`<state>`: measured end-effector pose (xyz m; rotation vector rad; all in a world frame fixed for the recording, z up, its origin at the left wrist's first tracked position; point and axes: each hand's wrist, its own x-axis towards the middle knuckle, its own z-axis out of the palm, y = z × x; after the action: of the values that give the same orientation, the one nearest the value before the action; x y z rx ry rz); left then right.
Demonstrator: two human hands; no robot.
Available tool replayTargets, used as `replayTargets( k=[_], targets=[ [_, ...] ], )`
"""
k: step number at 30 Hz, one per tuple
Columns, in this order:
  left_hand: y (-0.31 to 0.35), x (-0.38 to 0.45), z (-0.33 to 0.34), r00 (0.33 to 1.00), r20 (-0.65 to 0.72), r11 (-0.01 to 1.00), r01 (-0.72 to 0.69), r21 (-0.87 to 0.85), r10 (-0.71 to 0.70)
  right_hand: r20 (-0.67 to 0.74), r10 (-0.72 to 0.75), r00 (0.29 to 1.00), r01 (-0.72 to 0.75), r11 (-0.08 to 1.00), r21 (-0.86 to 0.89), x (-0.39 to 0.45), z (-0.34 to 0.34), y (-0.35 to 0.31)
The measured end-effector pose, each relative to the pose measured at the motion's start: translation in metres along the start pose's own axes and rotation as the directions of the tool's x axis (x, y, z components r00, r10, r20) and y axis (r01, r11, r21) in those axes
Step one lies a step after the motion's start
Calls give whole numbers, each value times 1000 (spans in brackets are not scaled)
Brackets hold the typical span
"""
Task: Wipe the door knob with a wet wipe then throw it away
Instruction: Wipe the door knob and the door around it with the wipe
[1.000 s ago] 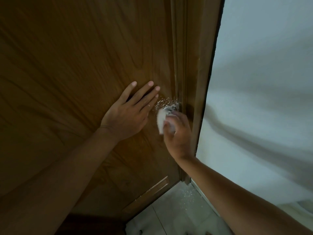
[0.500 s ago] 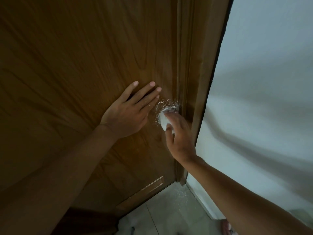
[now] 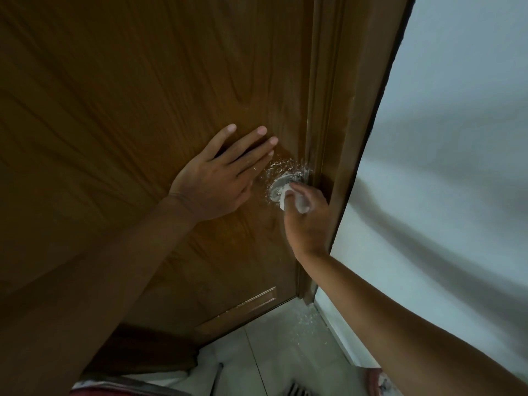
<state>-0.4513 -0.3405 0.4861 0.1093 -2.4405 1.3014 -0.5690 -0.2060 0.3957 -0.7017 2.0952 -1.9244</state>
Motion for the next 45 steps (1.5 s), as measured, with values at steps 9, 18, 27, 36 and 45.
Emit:
replayTargets(
  k=[9, 18, 27, 36, 45],
  targets=[
    [-1, 0, 0, 1000, -5, 1000, 3, 7, -3, 355, 734, 579, -733, 278, 621, 18, -4, -23],
    [-1, 0, -1, 1000, -18, 1000, 2, 8, -2, 494, 770, 403, -774, -1, 634, 17, -14, -31],
    [-1, 0, 0, 1000, -31, 1000, 1, 11, 0, 542, 753, 373, -780, -62, 623, 15, -14, -34],
    [-1, 1, 0, 999, -32, 1000, 4, 8, -3, 380, 775, 505, -767, 201, 609, 21, 0, -32],
    [0, 0, 1, 1000, -31, 1000, 4, -3, -4, 330, 768, 549, -780, 328, 534, 22, 0, -40]
  ],
)
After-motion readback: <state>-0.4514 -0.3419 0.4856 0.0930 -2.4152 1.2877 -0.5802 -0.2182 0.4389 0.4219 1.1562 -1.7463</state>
